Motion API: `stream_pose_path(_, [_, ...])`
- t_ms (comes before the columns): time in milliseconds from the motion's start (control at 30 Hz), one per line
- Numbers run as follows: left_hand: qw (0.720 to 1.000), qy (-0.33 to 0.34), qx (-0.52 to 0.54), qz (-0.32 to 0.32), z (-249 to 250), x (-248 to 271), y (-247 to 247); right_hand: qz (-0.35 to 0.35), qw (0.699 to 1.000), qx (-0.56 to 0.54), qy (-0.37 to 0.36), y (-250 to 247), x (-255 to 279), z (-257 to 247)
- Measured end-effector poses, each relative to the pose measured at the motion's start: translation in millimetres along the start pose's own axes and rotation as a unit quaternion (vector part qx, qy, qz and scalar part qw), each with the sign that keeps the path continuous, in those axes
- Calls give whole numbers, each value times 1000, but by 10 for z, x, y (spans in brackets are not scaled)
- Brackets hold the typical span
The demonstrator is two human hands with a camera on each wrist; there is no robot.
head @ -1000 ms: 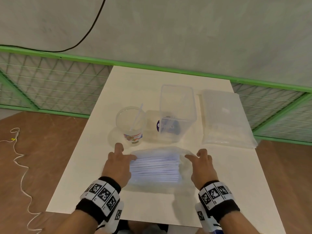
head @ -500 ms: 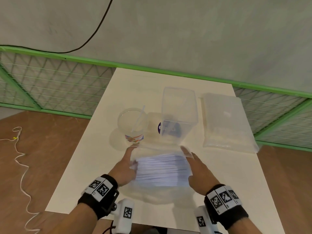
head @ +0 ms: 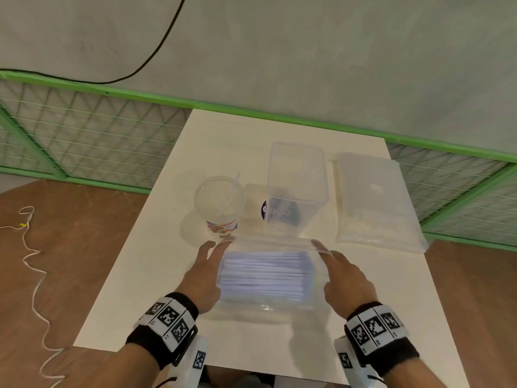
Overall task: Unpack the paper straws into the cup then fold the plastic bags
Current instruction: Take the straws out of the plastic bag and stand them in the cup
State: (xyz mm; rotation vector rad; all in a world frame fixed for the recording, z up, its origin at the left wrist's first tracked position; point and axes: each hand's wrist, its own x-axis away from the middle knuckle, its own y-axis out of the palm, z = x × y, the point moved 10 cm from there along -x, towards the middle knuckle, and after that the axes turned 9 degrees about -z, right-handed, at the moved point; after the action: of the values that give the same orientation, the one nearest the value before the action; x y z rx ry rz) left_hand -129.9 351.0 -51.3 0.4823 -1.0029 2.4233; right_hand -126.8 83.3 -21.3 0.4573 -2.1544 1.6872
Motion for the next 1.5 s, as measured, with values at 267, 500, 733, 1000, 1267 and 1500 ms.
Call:
stream_pose_path(267, [999,30,-6,8,245,81,34,16,994,-88,-70,-109,17,-135])
stream_pose_path(500, [998,39,-41,-19,229,117,148,-56,992,-88,-70,108,-16,-72])
stream_pose_path(733, [996,6,-81,-28,244,44,36,-78,991,-92,-59,171,-72,-69])
stream_pose_path(1000, [992,-8,-110,-59,64,4,139,-107,990,-68,-59,302,-48,18])
stream_pose_path(1267, [990,-28,-121,-70,53,-36,77,-103,991,-67,-52,163,-114,-68])
stream_pose_path(1500, [989,-15,-130,-76,45,-42,115,-103,991,-64,-63,192,-97,-102])
